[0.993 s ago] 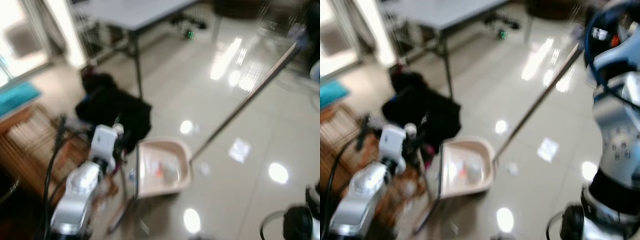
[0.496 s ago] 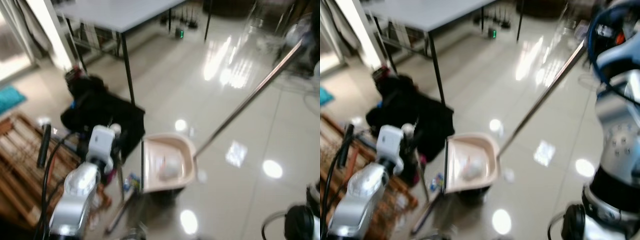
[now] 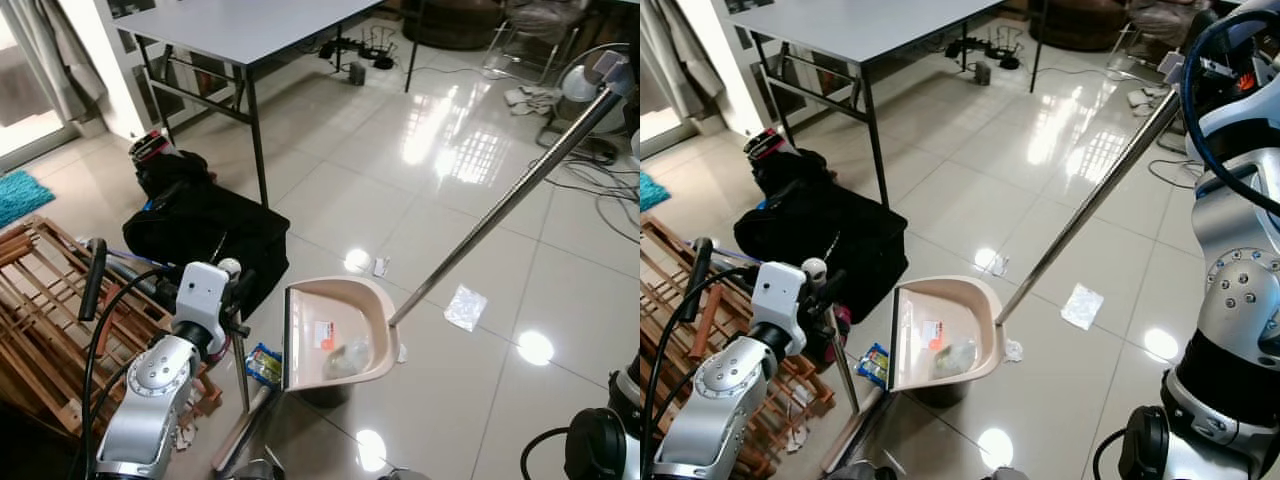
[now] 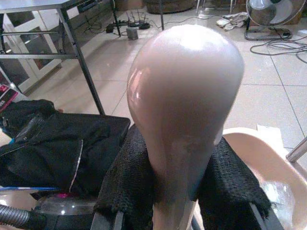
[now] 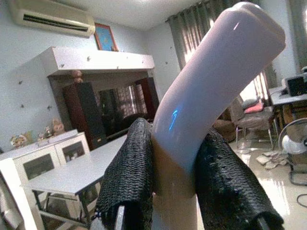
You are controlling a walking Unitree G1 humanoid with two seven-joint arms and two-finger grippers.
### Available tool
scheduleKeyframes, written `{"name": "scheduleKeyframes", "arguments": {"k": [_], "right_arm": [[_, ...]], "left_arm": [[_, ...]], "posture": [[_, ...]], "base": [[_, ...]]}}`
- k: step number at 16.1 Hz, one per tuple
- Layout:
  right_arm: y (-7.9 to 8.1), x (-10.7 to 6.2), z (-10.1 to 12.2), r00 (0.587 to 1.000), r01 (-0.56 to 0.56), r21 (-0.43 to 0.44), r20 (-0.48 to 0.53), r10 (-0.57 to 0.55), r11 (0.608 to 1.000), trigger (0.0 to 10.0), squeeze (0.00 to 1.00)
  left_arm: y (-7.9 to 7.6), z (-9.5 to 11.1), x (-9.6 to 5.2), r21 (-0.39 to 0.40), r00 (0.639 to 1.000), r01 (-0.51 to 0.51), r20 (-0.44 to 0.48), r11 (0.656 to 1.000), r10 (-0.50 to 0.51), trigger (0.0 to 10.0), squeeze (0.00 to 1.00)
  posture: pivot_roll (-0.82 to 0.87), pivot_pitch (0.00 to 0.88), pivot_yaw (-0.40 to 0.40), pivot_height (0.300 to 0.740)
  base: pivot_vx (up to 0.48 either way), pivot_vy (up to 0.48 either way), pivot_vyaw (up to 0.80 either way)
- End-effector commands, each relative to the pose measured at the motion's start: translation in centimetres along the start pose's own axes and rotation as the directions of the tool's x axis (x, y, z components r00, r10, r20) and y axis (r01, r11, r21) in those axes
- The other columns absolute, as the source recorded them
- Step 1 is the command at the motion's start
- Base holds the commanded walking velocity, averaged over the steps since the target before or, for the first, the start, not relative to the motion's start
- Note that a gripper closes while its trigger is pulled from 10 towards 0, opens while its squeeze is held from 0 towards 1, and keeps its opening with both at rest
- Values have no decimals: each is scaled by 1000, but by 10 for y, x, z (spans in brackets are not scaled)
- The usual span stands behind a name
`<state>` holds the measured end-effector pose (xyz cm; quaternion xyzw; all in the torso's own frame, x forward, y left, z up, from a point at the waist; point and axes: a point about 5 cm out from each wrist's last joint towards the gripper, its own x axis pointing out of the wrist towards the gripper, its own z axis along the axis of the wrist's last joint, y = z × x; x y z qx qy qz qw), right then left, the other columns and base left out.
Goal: Sweep floor
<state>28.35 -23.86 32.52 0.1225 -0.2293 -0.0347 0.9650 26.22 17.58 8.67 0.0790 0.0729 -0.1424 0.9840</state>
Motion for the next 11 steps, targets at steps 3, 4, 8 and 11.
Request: {"name": "scheduleKeyframes", "arguments": {"k": [3,4,8,11], "right_arm": [[-1,1,17,993,2,-59,117,5,998,10000,0],[0,1,18,991,-3,-68,134,12,998,10000,0],[18,4,6,983,-78,-106,159,95,991,10000,0],[30,8,-6,974,-136,-115,168,155,984,10000,0]], "left_arm": [[3,3,0,30,1000,-2,9,1000,2,10000,0],[3,2,0,32,1000,-4,4,999,3,10000,0],[3,-1,-1,43,1000,-14,-15,999,15,10000,0],[1,1,-2,36,1000,-10,-12,999,11,10000,0]], "posture": [[-109,67,19,740],[-111,68,18,740],[-108,69,12,740],[-98,78,10,740]], "base": [[0,0,0],[0,0,0],[0,0,0],[0,0,0]]}}
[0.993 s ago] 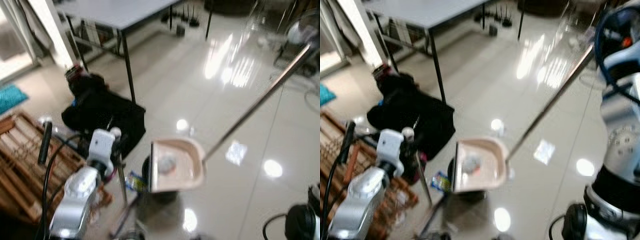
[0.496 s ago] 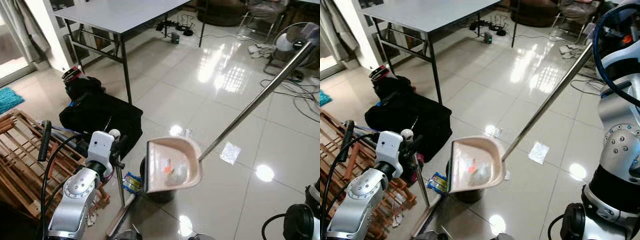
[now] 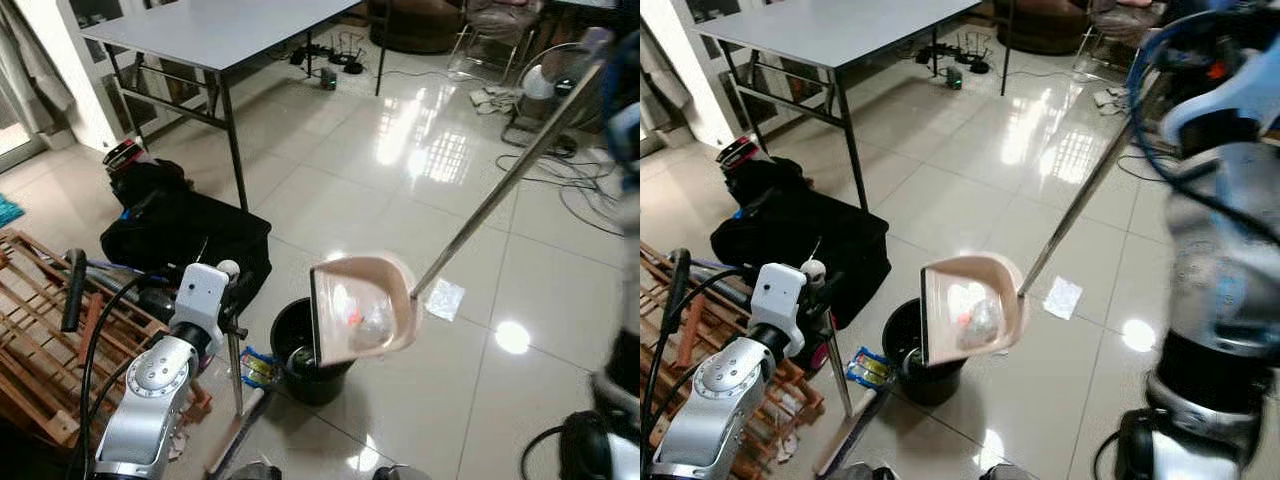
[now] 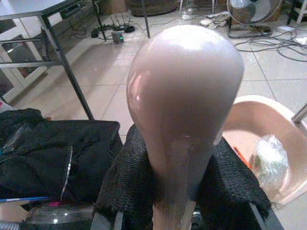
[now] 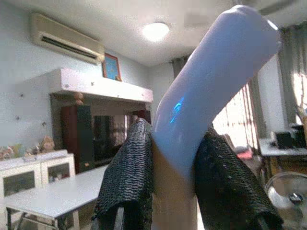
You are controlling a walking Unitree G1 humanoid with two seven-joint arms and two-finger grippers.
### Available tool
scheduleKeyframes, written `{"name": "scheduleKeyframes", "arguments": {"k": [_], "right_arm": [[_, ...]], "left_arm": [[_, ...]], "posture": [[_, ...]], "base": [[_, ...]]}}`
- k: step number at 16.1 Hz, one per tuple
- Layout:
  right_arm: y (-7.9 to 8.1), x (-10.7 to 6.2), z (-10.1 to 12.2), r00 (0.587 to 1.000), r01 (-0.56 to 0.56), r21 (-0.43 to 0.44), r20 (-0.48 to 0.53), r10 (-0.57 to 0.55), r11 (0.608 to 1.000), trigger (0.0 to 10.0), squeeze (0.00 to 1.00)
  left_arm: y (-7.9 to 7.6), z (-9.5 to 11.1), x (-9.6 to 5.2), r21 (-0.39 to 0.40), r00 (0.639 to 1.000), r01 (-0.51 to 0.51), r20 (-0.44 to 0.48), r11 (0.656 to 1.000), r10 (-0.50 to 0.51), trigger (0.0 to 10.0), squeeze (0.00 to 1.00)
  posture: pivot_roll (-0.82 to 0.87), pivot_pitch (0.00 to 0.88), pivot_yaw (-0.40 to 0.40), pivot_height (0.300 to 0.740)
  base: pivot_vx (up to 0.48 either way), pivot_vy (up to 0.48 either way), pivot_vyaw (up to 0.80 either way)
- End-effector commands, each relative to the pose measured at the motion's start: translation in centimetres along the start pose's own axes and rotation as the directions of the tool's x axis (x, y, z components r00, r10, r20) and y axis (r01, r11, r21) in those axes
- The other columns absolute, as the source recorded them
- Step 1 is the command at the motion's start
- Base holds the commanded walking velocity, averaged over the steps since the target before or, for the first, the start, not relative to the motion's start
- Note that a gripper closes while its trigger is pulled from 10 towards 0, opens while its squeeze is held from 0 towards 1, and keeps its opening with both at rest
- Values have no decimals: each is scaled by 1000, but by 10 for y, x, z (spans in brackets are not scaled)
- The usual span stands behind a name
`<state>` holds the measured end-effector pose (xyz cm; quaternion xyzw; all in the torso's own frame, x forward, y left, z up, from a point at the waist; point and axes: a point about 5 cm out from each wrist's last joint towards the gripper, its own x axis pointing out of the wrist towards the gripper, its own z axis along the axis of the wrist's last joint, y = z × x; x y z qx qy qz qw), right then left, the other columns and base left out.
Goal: Sweep floor
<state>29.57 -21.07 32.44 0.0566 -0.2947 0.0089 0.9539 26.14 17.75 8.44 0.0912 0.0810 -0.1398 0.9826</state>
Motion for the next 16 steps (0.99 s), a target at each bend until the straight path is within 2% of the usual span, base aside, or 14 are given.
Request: {"name": "scheduleKeyframes", "arguments": {"k": [1,5,9,15,16], "right_arm": [[4,3,5,998,-13,5,58,13,1000,10000,0],[-7,0,-1,991,104,91,76,-111,990,10000,0],[-20,-6,1,976,184,120,96,-196,976,10000,0],[-19,6,17,979,170,106,95,-180,980,10000,0],[-18,8,18,982,160,104,87,-169,982,10000,0]], "left_arm": [[0,5,-2,9,1000,-6,11,1000,6,10000,0],[3,8,-13,-3,1000,13,5,1000,-13,10000,0],[9,13,-23,0,999,45,-5,999,-45,10000,0],[5,7,-27,-21,1000,23,-13,1000,-23,10000,0],[3,5,-27,-33,1000,12,-19,999,-13,10000,0]], "posture": [[-90,85,11,740],[-50,120,47,740],[-29,176,84,740],[-105,211,22,740],[-130,205,-15,740]], "base": [[0,0,0],[0,0,0],[0,0,0],[0,0,0],[0,0,0]]}}
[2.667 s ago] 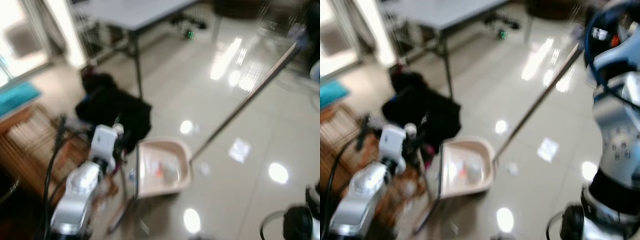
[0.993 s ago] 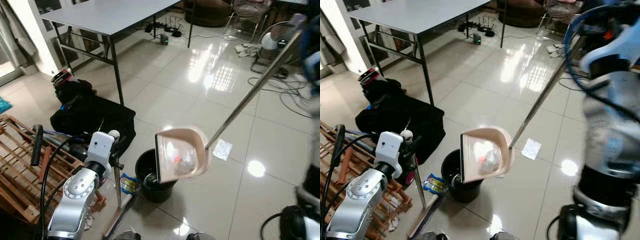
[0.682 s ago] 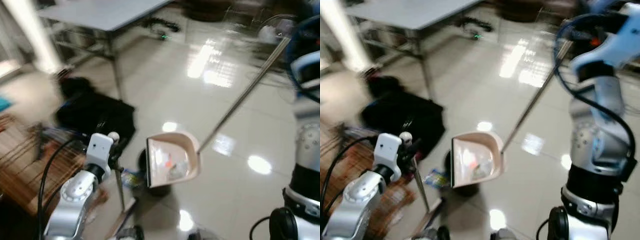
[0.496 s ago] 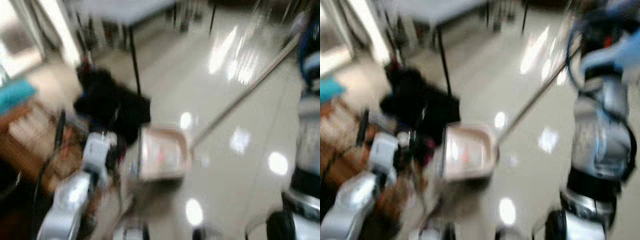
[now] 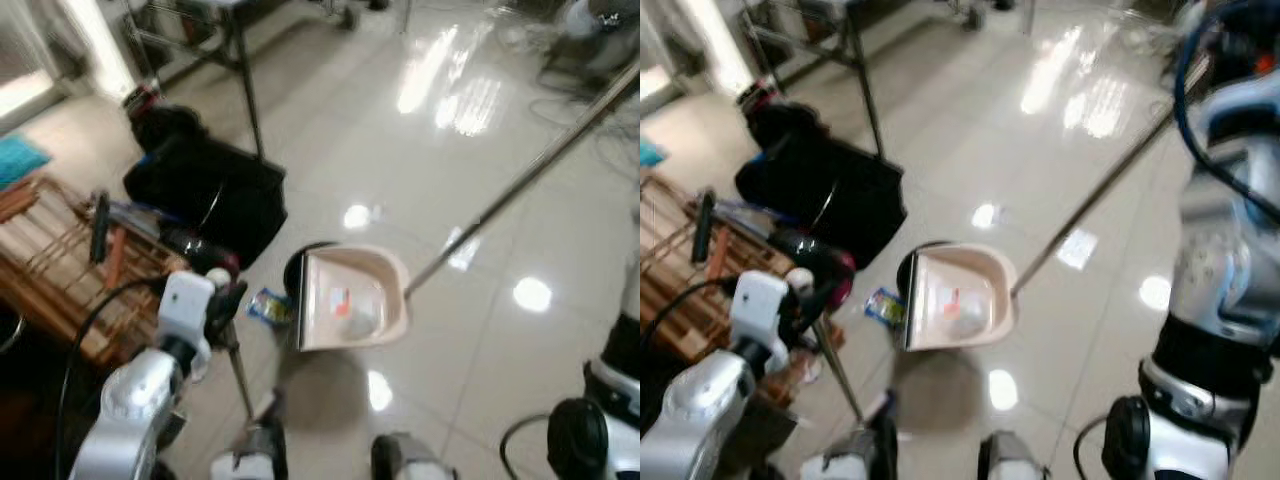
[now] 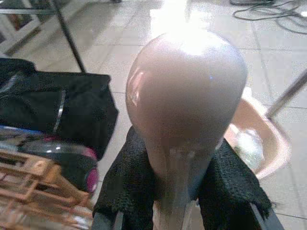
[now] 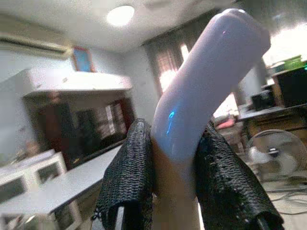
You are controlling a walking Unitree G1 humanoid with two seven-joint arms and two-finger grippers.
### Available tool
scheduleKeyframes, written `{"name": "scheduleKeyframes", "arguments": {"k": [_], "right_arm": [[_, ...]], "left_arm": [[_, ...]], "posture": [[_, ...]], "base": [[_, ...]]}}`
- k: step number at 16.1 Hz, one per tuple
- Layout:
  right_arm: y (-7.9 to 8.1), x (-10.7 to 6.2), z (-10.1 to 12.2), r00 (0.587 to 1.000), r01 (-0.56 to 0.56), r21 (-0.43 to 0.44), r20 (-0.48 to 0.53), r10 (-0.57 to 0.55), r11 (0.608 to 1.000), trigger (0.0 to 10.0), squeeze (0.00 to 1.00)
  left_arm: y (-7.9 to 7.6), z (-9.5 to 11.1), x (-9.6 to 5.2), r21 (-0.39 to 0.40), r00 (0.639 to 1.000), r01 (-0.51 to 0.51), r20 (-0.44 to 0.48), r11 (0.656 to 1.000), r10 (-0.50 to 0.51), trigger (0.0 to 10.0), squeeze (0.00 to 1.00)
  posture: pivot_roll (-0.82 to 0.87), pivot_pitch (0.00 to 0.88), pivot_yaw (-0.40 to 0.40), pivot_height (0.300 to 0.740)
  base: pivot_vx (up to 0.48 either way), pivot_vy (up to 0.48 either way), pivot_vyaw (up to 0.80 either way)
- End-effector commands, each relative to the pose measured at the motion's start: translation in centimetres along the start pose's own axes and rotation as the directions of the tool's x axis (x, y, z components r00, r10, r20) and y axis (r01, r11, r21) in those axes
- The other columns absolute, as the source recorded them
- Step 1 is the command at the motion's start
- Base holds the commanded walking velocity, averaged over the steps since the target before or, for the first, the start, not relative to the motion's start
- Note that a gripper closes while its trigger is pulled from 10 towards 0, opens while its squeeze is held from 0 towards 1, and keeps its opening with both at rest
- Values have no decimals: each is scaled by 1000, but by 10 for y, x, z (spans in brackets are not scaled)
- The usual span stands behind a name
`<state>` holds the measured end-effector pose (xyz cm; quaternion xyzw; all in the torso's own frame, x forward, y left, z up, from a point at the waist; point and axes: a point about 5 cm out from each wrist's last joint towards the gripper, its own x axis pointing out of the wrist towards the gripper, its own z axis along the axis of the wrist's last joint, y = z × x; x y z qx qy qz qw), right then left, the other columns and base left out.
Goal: Sweep floor
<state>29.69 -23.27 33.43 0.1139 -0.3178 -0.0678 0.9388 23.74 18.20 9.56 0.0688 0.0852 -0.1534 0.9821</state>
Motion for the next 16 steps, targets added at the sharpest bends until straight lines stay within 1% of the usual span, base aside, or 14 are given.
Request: {"name": "scheduleKeyframes", "arguments": {"k": [1,3,7,9,11,12,16], "right_arm": [[4,2,9,1000,-16,35,26,15,999,10000,0],[3,5,10,1000,-22,43,19,21,999,10000,0],[1,8,11,1000,-11,67,16,10,998,10000,0],[2,7,9,1000,-7,60,-7,8,998,10000,0],[1,8,7,1000,4,61,-26,-2,998,10000,0],[0,8,7,1000,13,77,-24,-12,997,10000,0],[0,9,8,1000,4,80,-24,-2,997,10000,0]], "left_arm": [[4,-3,-1,7,999,-28,-16,1000,28,10000,0],[2,-1,0,3,999,-39,-8,999,39,10000,0],[-1,6,1,-3,999,-37,9,999,37,10000,0],[1,9,3,20,999,-50,20,999,50,10000,0],[1,13,4,26,998,-53,40,998,52,10000,0],[0,14,5,29,998,-51,43,998,50,10000,0],[-2,16,6,37,998,-46,47,998,44,10000,0]], "posture": [[-133,204,-26,740],[-129,200,-45,740],[-115,202,-46,740],[-112,200,-46,740],[-109,202,-45,740],[-109,202,-44,740],[-110,202,-46,740]], "base": [[0,0,0],[0,0,0],[0,0,0],[0,0,0],[0,0,0],[244,0,0],[282,0,-230]]}}
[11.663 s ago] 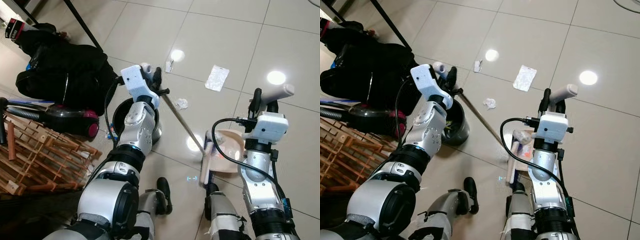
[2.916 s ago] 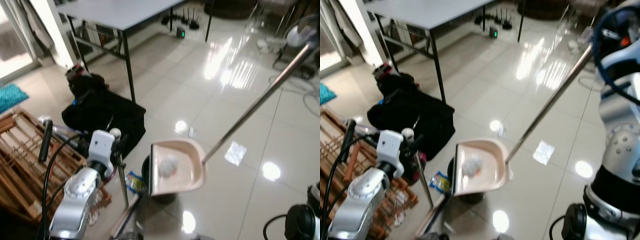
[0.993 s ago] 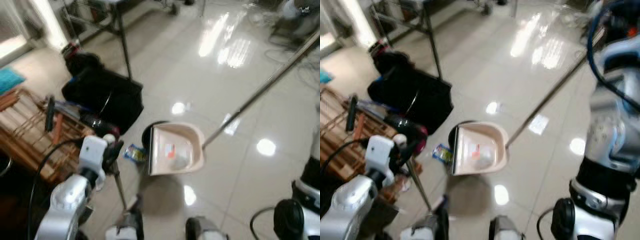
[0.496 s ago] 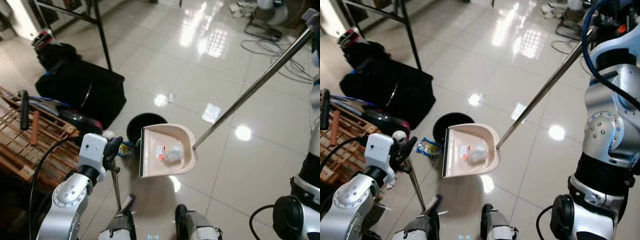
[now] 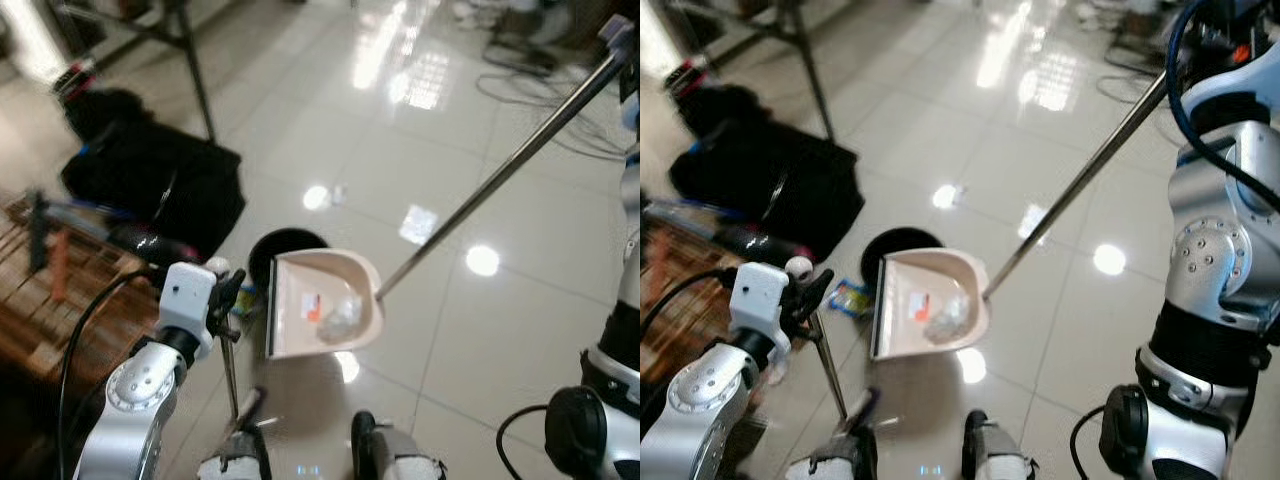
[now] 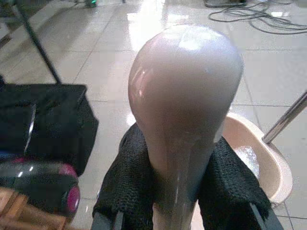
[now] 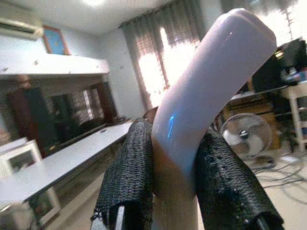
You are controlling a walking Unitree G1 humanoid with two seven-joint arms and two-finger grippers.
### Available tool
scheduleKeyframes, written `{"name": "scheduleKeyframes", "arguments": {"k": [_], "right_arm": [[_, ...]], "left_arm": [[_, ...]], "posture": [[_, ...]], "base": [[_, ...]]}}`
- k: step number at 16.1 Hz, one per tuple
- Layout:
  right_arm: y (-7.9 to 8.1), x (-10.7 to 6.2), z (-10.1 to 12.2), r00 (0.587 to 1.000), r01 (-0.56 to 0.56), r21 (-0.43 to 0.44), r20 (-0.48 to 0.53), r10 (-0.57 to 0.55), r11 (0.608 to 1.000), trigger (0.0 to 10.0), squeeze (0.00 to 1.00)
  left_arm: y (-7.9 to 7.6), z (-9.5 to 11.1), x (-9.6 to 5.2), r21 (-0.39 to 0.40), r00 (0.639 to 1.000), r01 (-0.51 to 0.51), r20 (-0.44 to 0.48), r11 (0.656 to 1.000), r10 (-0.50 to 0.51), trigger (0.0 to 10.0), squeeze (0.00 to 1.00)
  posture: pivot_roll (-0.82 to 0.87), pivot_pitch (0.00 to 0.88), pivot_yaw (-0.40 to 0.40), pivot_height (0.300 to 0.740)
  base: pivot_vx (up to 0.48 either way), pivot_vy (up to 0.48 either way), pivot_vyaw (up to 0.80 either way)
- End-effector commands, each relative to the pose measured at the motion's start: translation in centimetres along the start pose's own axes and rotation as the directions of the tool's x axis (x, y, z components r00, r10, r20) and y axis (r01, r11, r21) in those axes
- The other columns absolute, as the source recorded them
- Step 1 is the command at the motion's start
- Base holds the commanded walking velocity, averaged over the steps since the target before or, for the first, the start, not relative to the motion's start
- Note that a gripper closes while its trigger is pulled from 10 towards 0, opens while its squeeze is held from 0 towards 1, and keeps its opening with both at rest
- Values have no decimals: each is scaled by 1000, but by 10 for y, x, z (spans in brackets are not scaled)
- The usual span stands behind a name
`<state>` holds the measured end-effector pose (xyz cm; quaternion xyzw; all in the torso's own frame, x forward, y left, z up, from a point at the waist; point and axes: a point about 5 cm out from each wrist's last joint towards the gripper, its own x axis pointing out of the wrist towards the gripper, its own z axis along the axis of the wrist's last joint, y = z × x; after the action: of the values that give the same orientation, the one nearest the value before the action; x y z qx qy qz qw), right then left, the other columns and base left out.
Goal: Sweep floor
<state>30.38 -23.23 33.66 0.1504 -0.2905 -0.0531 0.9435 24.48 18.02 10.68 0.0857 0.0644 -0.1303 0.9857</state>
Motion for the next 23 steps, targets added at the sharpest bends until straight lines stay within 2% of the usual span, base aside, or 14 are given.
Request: {"name": "scheduleKeyframes", "arguments": {"k": [1,8,23], "right_arm": [[0,2,11,999,-3,6,38,2,1000,10000,0],[3,4,10,999,-35,9,32,35,999,10000,0],[5,6,7,998,-55,10,28,54,998,10000,0]], "left_arm": [[-4,4,1,3,1000,7,13,1000,-7,10000,0],[-3,0,-3,11,1000,1,1,1000,-1,10000,0],[-5,2,5,0,999,13,29,1000,-13,10000,0]], "posture": [[-110,203,-44,740],[-101,190,-52,740],[-100,156,-45,740]], "base": [[285,0,0],[283,0,0],[344,0,0]]}}
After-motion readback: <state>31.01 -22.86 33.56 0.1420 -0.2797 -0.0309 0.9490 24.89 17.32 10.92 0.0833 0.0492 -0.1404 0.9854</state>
